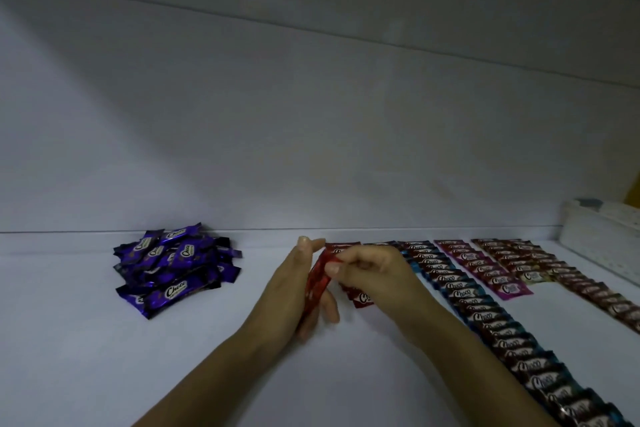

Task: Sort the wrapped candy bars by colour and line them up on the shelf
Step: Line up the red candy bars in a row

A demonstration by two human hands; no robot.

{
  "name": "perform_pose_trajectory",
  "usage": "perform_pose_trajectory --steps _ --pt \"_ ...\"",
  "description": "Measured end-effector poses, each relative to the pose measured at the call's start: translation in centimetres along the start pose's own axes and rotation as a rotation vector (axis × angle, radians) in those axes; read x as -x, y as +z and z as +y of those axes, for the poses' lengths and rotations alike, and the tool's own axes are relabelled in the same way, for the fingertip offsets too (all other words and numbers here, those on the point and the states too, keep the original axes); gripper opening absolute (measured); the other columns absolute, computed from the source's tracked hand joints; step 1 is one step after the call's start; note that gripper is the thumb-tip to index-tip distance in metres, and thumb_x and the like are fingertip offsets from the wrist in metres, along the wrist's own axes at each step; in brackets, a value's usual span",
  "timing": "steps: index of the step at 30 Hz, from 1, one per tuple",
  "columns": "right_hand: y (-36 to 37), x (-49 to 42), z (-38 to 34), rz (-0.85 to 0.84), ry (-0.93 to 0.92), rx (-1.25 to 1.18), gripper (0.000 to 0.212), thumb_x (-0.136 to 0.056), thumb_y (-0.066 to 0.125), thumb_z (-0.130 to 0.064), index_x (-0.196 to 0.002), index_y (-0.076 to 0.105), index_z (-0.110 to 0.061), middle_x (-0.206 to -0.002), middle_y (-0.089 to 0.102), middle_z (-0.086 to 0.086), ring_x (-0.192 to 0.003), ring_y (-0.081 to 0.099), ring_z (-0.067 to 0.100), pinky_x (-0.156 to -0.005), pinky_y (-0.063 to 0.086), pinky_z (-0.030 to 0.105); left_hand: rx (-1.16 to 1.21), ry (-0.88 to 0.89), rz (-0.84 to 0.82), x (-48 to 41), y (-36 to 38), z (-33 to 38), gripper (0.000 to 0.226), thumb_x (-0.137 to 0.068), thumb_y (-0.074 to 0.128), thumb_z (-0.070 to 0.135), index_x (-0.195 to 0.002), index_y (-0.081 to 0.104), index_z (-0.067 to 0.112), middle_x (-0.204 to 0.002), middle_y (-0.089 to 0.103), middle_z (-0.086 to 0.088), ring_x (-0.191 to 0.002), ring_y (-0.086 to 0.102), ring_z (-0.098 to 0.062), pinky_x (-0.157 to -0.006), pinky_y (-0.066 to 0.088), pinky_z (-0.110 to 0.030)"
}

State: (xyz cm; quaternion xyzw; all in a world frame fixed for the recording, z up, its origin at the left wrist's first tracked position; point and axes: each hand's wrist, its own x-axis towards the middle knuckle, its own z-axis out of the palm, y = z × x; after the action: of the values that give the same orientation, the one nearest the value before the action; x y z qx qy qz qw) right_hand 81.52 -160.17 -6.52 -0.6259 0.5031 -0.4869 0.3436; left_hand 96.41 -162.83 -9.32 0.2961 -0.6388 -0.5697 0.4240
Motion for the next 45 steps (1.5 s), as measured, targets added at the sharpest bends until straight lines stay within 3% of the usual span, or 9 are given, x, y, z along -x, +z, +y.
perform_pose_trajectory --steps 4,9,14,18,21,26,30,36,45 --pt "-1.9 -0.2 0.4 0.137 0.109 -0.155 0.011 -0.085 0.067 -0.020 -0.078 0.070 -0.012 -0.060 0.061 -0.001 -0.058 0.055 0.009 -0.059 0.045 0.018 0.064 0.003 0.057 0.0 0.0 0.3 0.046 -0.092 0.036 0.047 -0.092 0.063 0.010 -0.075 0.070 -0.013 -0.042 0.045 -0.014 -0.044 0.039 -0.022" --pt "-1.1 -0.6 0.7 0.145 0.149 -0.273 0.012 -0.092 0.058 -0.019 -0.094 0.069 -0.016 -0.076 0.072 0.004 -0.066 0.065 0.013 -0.064 0.049 0.022 0.187 -0.001 0.194 0.0 -0.1 0.5 0.024 -0.093 0.055 0.010 -0.087 0.077 0.018 -0.080 0.073 -0.004 -0.052 0.059 -0.013 -0.049 0.048 -0.020" --pt "-0.5 -0.9 0.9 0.112 0.181 -0.302 0.030 -0.092 0.049 -0.040 -0.107 0.066 -0.020 -0.093 0.075 0.003 -0.088 0.072 0.017 -0.074 0.053 0.023 -0.433 0.415 0.405 0.0 -1.0 0.0 0.035 -0.086 0.066 0.006 -0.108 0.069 0.033 -0.098 0.068 0.019 -0.080 0.065 -0.001 -0.063 0.054 -0.016" --pt "-0.6 -0.5 0.9 0.147 0.185 -0.453 0.045 -0.071 0.068 -0.032 -0.112 0.064 -0.013 -0.099 0.074 0.004 -0.094 0.070 0.016 -0.073 0.050 0.020 -0.876 0.696 0.333 0.2 -0.6 -0.3 0.035 -0.087 0.065 0.014 -0.120 0.067 0.024 -0.108 0.068 0.013 -0.086 0.062 0.003 -0.070 0.051 -0.009" --pt "-1.4 -0.6 0.6 0.212 0.186 -0.506 0.033 -0.073 0.071 -0.022 -0.103 0.068 -0.010 -0.094 0.074 0.006 -0.086 0.071 0.015 -0.069 0.050 0.020 -1.003 0.763 0.231 0.3 -0.2 -0.5 0.040 -0.079 0.065 0.022 -0.119 0.068 0.024 -0.110 0.071 0.012 -0.087 0.067 -0.001 -0.072 0.051 -0.012" --pt "-5.0 -0.3 0.3 0.279 0.051 0.238 0.017 -0.087 0.064 -0.007 -0.082 0.070 -0.022 -0.082 0.071 -0.007 -0.073 0.067 0.007 -0.060 0.052 0.014 -1.093 0.470 0.126 0.3 -0.4 -1.7 0.050 -0.094 0.049 0.047 -0.142 0.037 0.040 -0.137 0.047 0.021 -0.118 0.047 0.002 -0.087 0.032 -0.009" --pt "-5.6 0.1 1.0 -0.013 0.114 0.724 0.014 -0.085 0.068 -0.017 -0.081 0.071 -0.031 -0.084 0.066 -0.017 -0.084 0.061 -0.002 -0.093 0.049 0.031 -1.112 0.386 0.097 -0.2 -1.0 -2.7 0.042 -0.095 0.043 0.050 -0.136 0.045 0.041 -0.141 0.038 0.021 -0.123 0.036 0.004 -0.096 0.030 -0.010" --pt "-4.7 -0.2 1.6 -0.070 0.022 0.876 0.007 -0.083 0.071 -0.025 -0.083 0.073 -0.031 -0.072 0.053 -0.028 -0.083 0.049 -0.007 -0.102 0.038 0.042 -1.159 0.327 0.046 -0.4 -1.0 -3.2 0.042 -0.095 0.043 0.052 -0.135 0.046 0.040 -0.142 0.039 0.018 -0.125 0.035 0.001 -0.099 0.031 -0.013" --pt "-4.1 -0.4 2.8 -0.062 -0.015 0.918 0.021 -0.081 0.071 -0.027 -0.071 0.055 -0.037 -0.079 0.051 -0.023 -0.082 0.043 -0.008 -0.096 0.030 0.032 -1.166 0.329 0.023 -0.6 -1.1 -3.6 0.043 -0.095 0.043 0.052 -0.135 0.047 0.040 -0.139 0.041 0.018 -0.123 0.037 0.000 -0.098 0.032 -0.015"
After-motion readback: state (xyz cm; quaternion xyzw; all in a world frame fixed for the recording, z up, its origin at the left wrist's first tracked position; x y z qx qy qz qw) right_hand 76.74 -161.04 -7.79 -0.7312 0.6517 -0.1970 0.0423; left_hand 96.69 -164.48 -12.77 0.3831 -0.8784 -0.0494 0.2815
